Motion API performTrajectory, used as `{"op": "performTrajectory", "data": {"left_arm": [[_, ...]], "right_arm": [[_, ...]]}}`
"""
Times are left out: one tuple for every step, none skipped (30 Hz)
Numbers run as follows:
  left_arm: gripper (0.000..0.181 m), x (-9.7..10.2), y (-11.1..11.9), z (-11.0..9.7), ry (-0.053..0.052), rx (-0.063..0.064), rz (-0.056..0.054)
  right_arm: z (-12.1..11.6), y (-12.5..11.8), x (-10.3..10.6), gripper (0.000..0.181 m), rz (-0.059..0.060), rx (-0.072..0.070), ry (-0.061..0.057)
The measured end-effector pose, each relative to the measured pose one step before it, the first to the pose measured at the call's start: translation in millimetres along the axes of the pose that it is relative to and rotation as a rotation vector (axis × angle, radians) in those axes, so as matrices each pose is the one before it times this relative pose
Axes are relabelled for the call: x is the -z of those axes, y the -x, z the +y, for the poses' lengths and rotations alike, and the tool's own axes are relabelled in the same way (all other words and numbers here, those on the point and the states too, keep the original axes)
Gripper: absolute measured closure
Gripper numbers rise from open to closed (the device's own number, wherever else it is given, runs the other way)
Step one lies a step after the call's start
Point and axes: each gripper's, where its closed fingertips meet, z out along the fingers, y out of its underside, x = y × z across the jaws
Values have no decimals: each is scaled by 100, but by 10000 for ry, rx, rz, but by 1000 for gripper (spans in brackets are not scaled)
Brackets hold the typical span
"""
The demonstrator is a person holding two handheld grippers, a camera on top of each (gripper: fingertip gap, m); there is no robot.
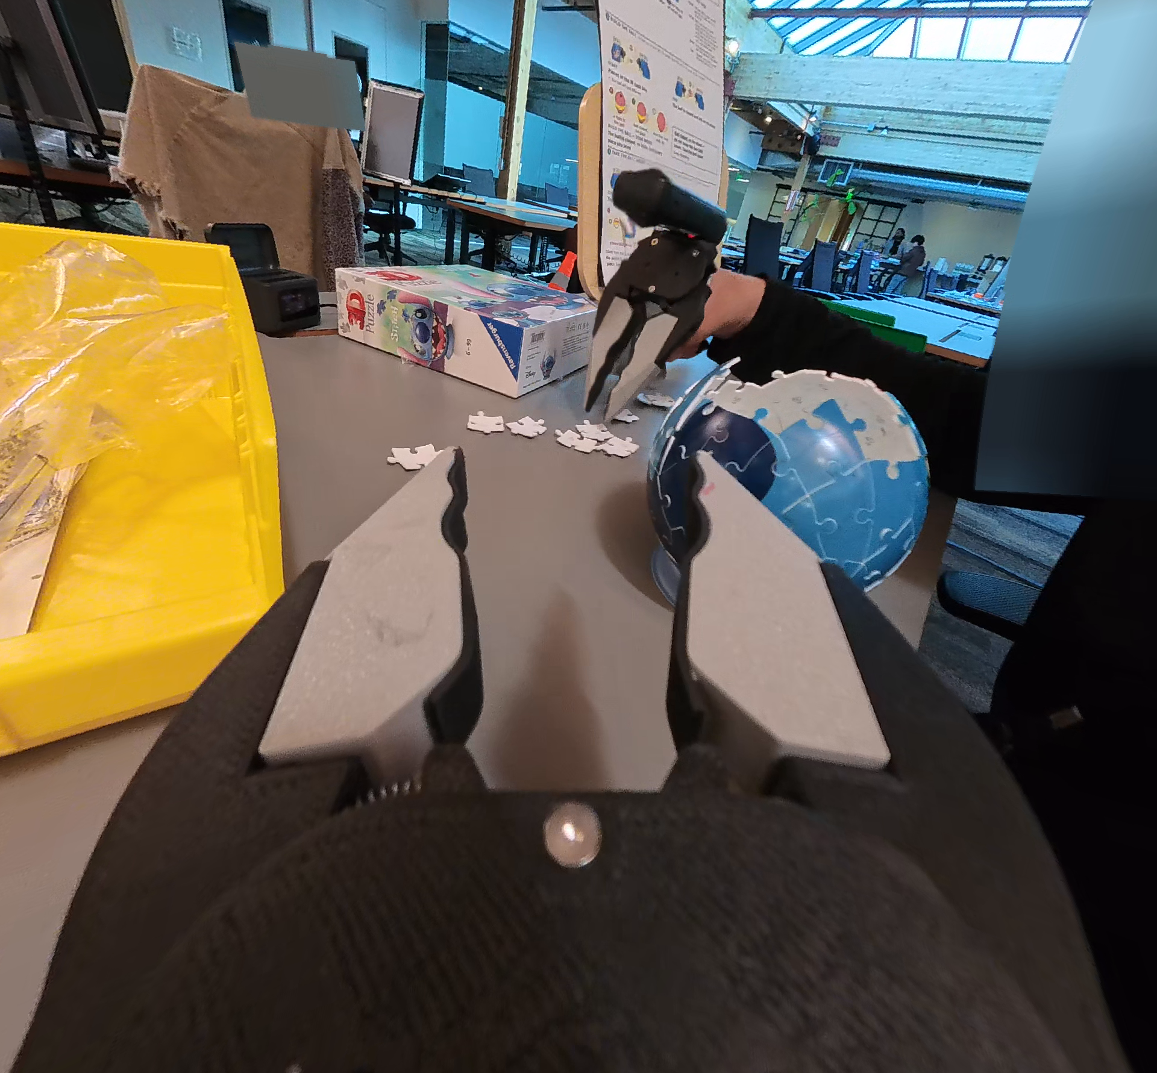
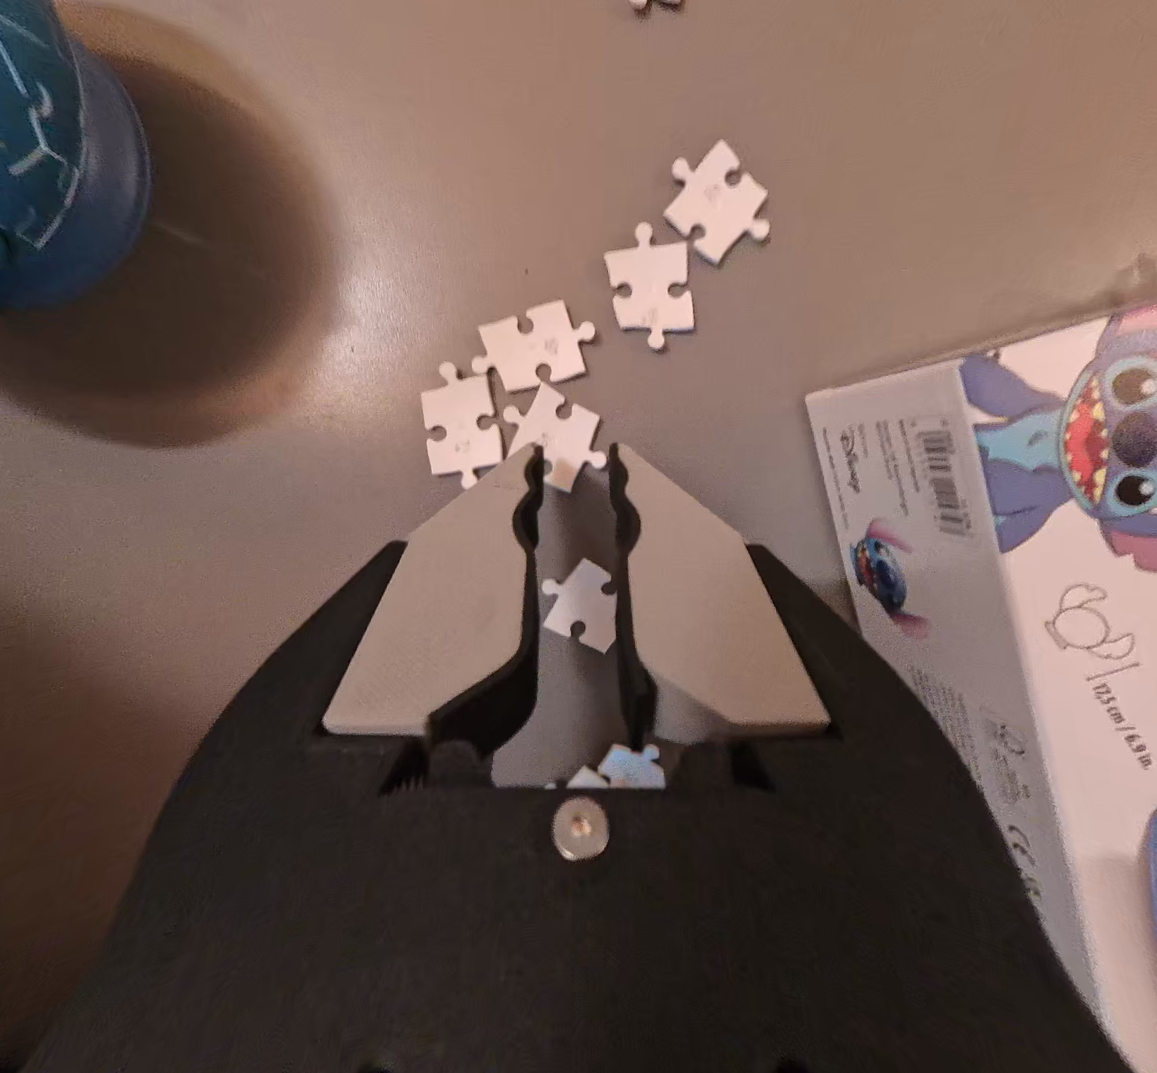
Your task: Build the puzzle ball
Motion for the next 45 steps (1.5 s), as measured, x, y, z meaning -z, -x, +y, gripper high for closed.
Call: {"op": "performTrajectory", "data": {"left_arm": [[113, -9, 0, 7, 13, 7, 2], [113, -20, 6, 27, 15, 18, 7], [113, -1, 9, -2, 4, 19, 9], [113, 8, 16, -9, -9, 14, 2], [113, 6, 9, -11, -5, 9, 2], [113, -5, 0, 7, 5, 2, 2], [113, -9, 7, 10, 6, -8, -4], [113, 3, 4, 0, -2, -6, -9], [114, 20, 4, -23, -16, 2, -7], [114, 20, 3, -39, -28, -7, -5], [115, 30, -11, -32, -27, -18, -9], [115, 16, 1, -19, -15, -12, -5], [116, -2, 3, -4, -3, -1, -1], [116, -5, -3, 8, 6, 5, 3], [116, -7, 0, 9, 9, 12, 7], [116, -1, 12, 0, 5, 17, 8], [116, 0, 8, 4, -1, 12, 5], [116, -1, -3, -2, -2, 1, 2], [116, -5, -4, -7, 0, -7, -1], [116, 4, -3, 3, 0, -5, -5], [116, 7, 7, -4, -3, -4, -6], [116, 1, -7, -4, -5, -5, -2], [116, 11, 0, -13, -10, -8, -3], [116, 8, -11, -16, -7, -12, 0], [116, -6, -15, 11, 5, -9, 3], [116, -3, -1, 11, 8, 1, 4], [116, 4, 10, -13, -7, 10, 0], [117, 24, -3, -32, -23, -2, -4], [117, 22, -12, -31, -25, -20, -4], [117, 15, -23, -17, -16, -18, 0], [117, 5, -3, -6, -5, -4, 1], [117, 0, -6, 7, 7, 10, 9], [117, -7, 3, 4, 8, 20, 16], [117, -5, -1, 1, -1, 23, 15], [117, 8, 9, -2, -3, 19, 13], [117, 2, -2, 0, 3, 15, 10], [117, -4, 2, 3, 6, 15, 10], [117, 2, 4, 7, 1, 14, 7], [117, 1, -1, -9, -5, 8, 3], [117, 9, 0, -11, -7, 4, 1], [117, 8, 7, -4, -9, -1, 0], [117, 8, -13, -16, -6, -4, -3], [118, 6, 5, -6, -4, -5, -4], [117, 6, -2, 4, -5, -1, 0], [118, 2, 4, -8, -4, 4, 1]], "right_arm": [[363, 105, -254, 166, -109, -14, 130], [154, 45, -419, 167, -66, -19, 69], [-292, -133, -361, 170, 47, -19, -142], [-534, -138, -272, 170, 36, -7, -235], [-437, -245, -387, 173, 105, -69, -128], [-661, -474, -479, 174, 271, -91, -260], [-804, -444, -614, 175, 306, -71, -358], [-777, -125, -503, 174, 145, -11, -360], [-364, 6, -223, 176, 51, 51, -61], [87, -289, 208, 173, 200, 96, 256], [68, -448, 624, 170, 287, 97, 186], [-175, -91, 945, 170, 33, 110, -95], [-194, 282, 1093, 173, -221, 80, -201], [212, 436, 1009, 177, -346, 2, -9], [770, 664, 790, 175, -481, -21, 305], [1068, 627, 499, 173, -404, 34, 442], [943, 352, 199, 174, -159, 107, 324], [715, 279, -91, 176, -113, 109, 202], [491, 361, -362, 177, -219, 24, 181], [293, 206, -585, 177, -182, -62, 204], [176, -204, -708, 175, 50, -75, 250], [-350, -521, -577, 173, 265, -39, -5], [-1191, -481, -306, 177, 246, -34, -491], [-857, -279, -522, 180, 108, -58, -262], [-655, -602, -501, 181, 345, 47, -124], [-621, -923, -251, 178, 614, 186, -129], [-72, -660, -23, 171, 457, 244, 148], [143, -183, 330, 173, 124, 200, 206], [36, 29, 688, 173, -43, 53, 37], [-33, 127, 975, 173, -126, -30, -118], [100, 0, 1141, 174, -53, -24, -122], [334, -355, 1222, 174, 170, -13, -35], [506, -658, 1229, 174, 339, -19, 27], [543, -713, 1173, 174, 350, -64, 13], [467, -524, 1038, 174, 213, -111, -34], [394, -209, 868, 174, 41, -128, -55], [412, 132, 675, 174, -127, -82, -25], [563, 370, 487, 173, -205, 21, 98], [836, 235, 323, 173, -83, 106, 285], [1083, 0, 197, 173, 80, 110, 438], [1203, -3, 92, 174, 49, 41, 498], [1195, 151, 9, 174, -97, -63, 464], [1171, 174, -53, 175, -164, -159, 408], [1149, 133, -114, 177, -193, -227, 358], [1086, 228, -238, 177, -296, -256, 308]]}}
